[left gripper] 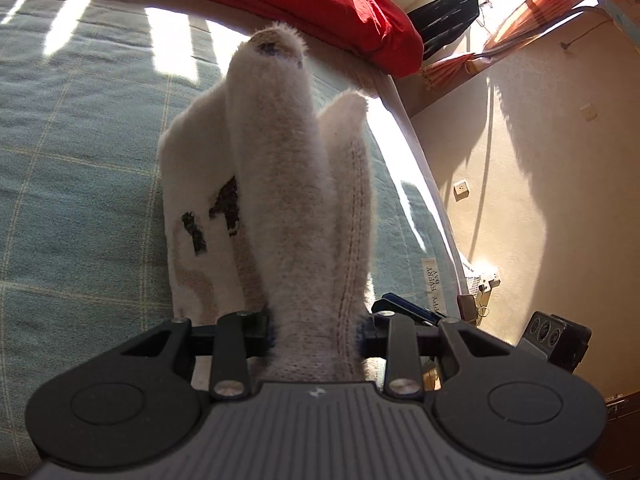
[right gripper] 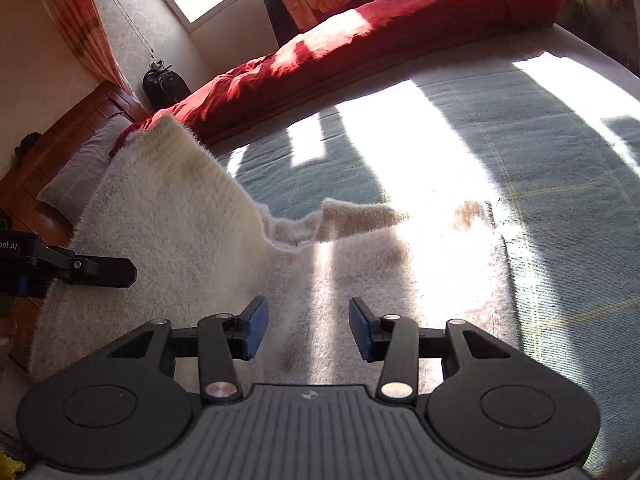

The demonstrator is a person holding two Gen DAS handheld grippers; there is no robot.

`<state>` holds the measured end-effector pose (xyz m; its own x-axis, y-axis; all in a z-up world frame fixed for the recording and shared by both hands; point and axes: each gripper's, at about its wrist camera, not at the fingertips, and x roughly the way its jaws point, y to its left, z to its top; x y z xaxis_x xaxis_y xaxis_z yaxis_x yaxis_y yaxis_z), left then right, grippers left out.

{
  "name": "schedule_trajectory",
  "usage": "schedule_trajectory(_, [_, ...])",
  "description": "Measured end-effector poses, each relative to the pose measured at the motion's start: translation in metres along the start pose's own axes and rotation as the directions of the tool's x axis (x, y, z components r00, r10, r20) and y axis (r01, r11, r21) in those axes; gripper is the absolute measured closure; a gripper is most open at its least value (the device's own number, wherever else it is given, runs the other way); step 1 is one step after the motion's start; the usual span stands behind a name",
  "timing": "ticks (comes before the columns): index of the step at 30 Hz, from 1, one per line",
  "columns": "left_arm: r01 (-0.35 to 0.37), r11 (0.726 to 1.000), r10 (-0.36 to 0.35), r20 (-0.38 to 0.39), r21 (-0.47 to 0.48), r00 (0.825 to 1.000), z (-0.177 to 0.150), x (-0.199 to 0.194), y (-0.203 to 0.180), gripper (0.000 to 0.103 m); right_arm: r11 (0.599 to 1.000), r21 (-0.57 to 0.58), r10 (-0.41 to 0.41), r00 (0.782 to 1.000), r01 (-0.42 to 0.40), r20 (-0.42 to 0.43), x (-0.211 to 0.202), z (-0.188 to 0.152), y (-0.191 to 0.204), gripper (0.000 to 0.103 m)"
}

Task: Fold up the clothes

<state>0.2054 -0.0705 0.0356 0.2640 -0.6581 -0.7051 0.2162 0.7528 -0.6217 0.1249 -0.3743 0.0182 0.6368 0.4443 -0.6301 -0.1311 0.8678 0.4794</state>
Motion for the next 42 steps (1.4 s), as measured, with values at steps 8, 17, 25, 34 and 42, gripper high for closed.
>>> schedule_trajectory(8, [-0.023, 1.000, 0.024, -0.078, 0.009, 0.997, 0.005, 0.062, -0.033, 0.071, 0.995, 0.094, -0.055, 0.986, 0.041, 0.160, -0.060, 0.010, -0.046, 0.051])
schedule_trajectory(17, [-0.094, 0.995, 0.095, -0.153, 0.016, 0.984, 0.004, 0.133, -0.061, 0.071, 0.986, 0.152, -0.093, 0.972, 0.061, 0.214, -0.082, 0.002, -0.075, 0.050])
schedule_trajectory(25, [-0.167, 0.985, 0.172, -0.174, 0.044, 0.970, -0.006, 0.166, -0.077, 0.065, 0.980, 0.188, -0.113, 0.971, 0.073, 0.211, -0.090, -0.009, -0.095, 0.049])
schedule_trajectory(34, [-0.143, 0.984, 0.161, -0.176, 0.111, 0.971, -0.008, 0.172, -0.108, 0.046, 0.976, 0.204, -0.122, 0.973, 0.082, 0.196, -0.089, -0.013, -0.101, 0.044])
schedule_trajectory(42, [0.011, 0.981, 0.012, -0.118, 0.192, 0.993, -0.010, 0.125, -0.110, 0.040, 0.981, 0.189, -0.078, 0.984, 0.047, 0.158, -0.090, -0.017, -0.095, 0.044])
